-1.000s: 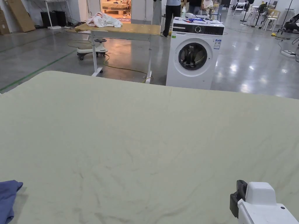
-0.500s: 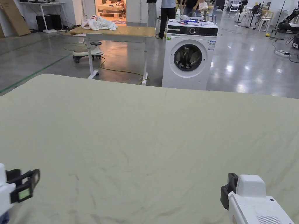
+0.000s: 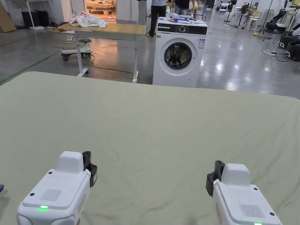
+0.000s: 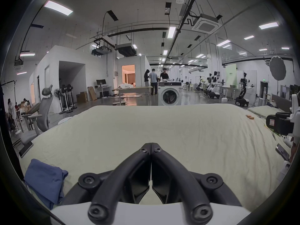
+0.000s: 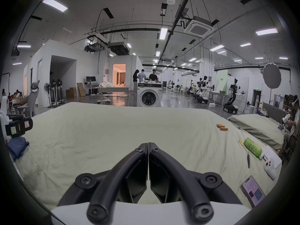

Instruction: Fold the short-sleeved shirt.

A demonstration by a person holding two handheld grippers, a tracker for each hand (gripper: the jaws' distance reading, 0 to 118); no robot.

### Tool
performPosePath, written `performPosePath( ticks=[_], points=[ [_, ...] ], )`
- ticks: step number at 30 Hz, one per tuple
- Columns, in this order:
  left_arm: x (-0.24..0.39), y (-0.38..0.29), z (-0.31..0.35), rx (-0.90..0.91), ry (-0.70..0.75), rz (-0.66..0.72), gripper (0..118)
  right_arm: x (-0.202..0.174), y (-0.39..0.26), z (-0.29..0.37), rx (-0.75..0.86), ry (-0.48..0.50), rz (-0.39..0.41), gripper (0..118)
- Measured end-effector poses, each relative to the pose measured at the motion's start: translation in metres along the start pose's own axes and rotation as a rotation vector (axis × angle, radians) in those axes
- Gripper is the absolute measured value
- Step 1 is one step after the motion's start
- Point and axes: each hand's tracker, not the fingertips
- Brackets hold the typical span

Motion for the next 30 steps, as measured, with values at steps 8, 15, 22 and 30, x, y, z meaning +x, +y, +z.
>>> performPosePath(
  ticks=[8,15,22,30],
  points=[
    [0.015,-0.001,0.012,0.065,0.032,0.001,0,0.009,-0.015,0.003,0.014,-0.017,-0.064,0],
    [0.022,0.003,0.011,0.082,0.032,-0.022,0,0.008,-0.013,0.002,0.009,-0.022,-0.065,0],
    [0.024,0.011,0.006,0.079,0.022,-0.024,16,0.009,-0.008,-0.002,0.006,-0.023,-0.054,44],
    [0.025,0.008,0.006,0.105,0.038,-0.032,94,0.015,-0.009,-0.005,0.018,-0.05,-0.058,93]
  ],
)
